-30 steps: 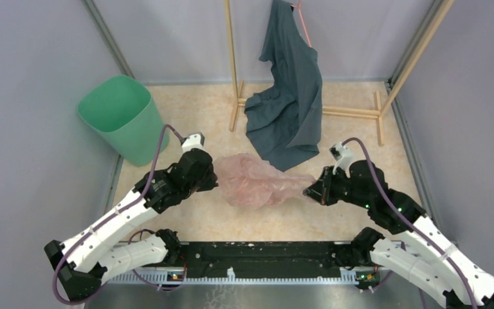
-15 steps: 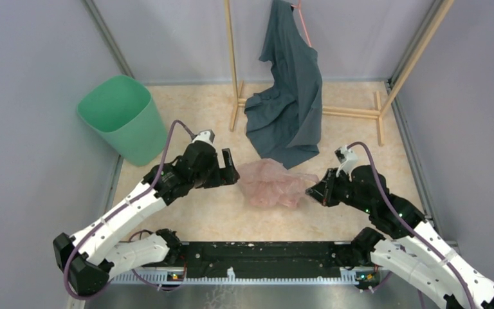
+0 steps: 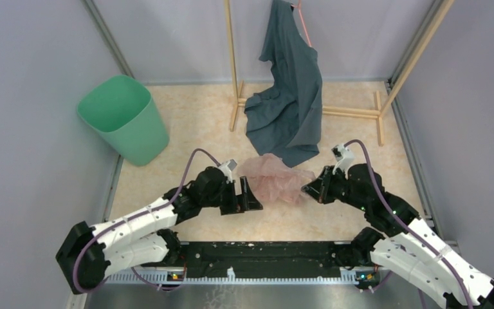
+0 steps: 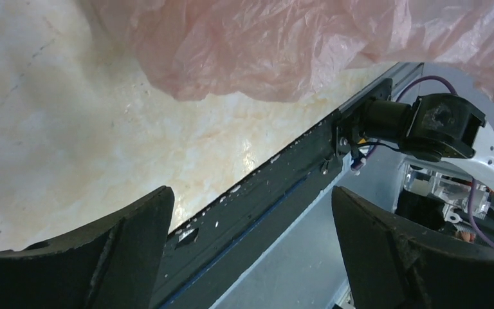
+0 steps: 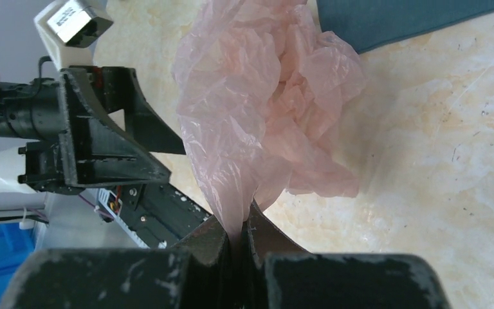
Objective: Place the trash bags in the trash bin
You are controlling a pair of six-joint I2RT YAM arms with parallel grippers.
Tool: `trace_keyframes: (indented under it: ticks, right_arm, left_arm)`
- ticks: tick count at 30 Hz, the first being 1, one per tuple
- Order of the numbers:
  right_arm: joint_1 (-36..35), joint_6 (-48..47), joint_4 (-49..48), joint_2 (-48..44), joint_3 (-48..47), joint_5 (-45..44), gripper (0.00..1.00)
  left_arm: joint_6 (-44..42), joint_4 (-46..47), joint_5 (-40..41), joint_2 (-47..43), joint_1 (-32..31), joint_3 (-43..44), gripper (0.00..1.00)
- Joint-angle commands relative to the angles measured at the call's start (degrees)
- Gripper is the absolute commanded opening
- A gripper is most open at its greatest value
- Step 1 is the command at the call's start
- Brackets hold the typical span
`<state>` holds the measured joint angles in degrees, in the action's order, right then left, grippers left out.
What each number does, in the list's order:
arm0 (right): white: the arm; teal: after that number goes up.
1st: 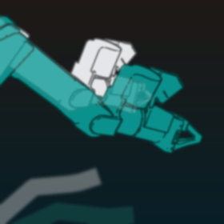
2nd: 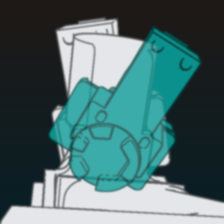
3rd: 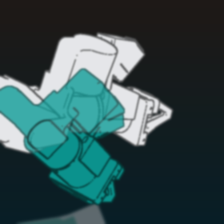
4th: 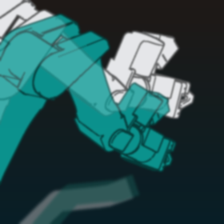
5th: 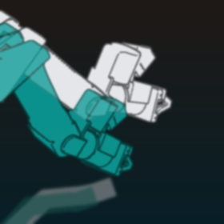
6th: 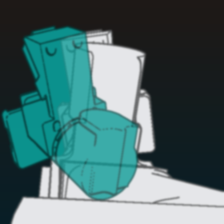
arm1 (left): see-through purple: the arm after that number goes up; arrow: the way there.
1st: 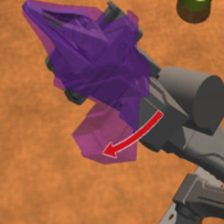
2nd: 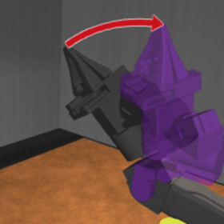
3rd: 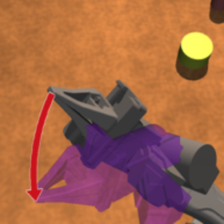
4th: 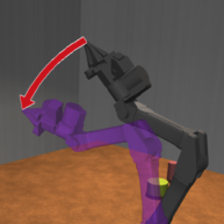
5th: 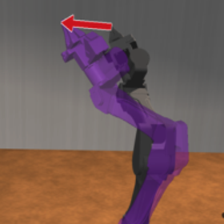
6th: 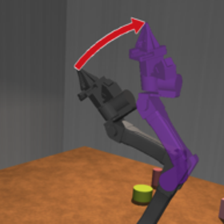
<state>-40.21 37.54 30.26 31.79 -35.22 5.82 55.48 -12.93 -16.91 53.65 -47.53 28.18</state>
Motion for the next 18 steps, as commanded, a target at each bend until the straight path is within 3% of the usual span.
trace_keyframes:
  ticks: [1, 4, 11, 13, 18]
  right_arm:
    - [0.4, 0.6, -3.1, -0.8, 0.8, 0.7, 0.0]
    - [0.3, 1.0, -3.0, -1.5, 1.1, 1.0, 0.0]
    - [0.3, 0.8, -1.9, -1.9, 0.5, 1.3, 0.0]
    - [0.3, 0.8, -1.6, -2.0, 0.5, 1.1, 0.0]
    - [0.3, 0.7, -1.2, -2.1, 0.1, 0.9, 0.0]
  left_arm:
    - [1.0, 9.7, 3.1, 7.7, -1.1, 3.5, 0.98]
    - [0.0, 14.7, 3.0, 14.5, -1.1, 5.6, 0.98]
    - [-2.3, 12.0, 12.2, 23.4, -1.1, 10.8, 0.93]
    - [-2.1, 12.2, 12.5, 24.9, -1.1, 11.5, 0.82]
    - [-2.7, 6.0, 17.3, 25.3, -0.9, 14.0, 0.31]
